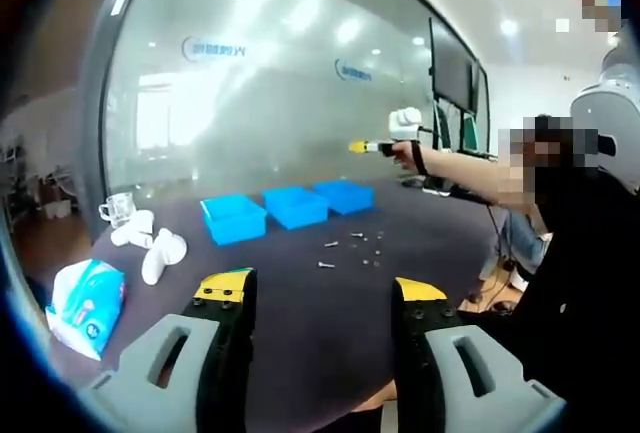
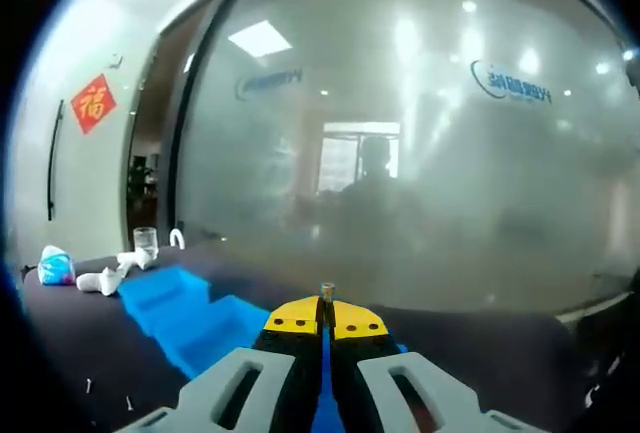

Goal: Sort the screws, nuts, and washers into the corresponding bins

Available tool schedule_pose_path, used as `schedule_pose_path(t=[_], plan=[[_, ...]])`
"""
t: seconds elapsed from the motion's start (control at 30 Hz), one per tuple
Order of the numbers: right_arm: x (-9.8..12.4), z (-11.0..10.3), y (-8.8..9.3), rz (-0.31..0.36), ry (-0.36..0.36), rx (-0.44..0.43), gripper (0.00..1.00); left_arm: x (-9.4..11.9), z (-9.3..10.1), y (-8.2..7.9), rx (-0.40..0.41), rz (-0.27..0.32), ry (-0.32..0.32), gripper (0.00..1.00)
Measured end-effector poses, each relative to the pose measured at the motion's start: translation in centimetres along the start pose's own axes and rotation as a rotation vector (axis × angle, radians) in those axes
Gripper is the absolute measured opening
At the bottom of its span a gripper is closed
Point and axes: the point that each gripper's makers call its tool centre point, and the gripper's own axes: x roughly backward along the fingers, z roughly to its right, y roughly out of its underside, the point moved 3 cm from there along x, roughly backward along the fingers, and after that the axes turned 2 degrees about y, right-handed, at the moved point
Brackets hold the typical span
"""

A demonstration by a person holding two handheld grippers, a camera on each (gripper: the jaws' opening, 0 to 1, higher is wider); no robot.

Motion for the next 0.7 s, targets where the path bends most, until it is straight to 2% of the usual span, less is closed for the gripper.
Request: schedule_pose_path(t=[0.13, 0.5, 0.63, 0.7], plan=[[-0.4, 0.3, 0.3, -0.01, 0.014, -0.012, 0.0, 0.2, -0.2, 0.0, 0.005, 0.0, -0.009, 0.52], [-0.7, 0.1, 0.9, -0.024, -0.003, -0.034, 0.01, 0.4, -0.1, -0.1, 0.008, 0.002, -0.019, 0.52], [-1.1, 0.3, 1.0, -0.013, 0.007, 0.001, 0.21, 0.4, -0.3, -0.1, 0.018, 0.005, -0.03, 0.52], [-1.0, 0.3, 1.0, -0.007, 0.008, -0.005, 0.24, 0.4, -0.4, -0.2, 0.022, 0.006, -0.036, 0.52]])
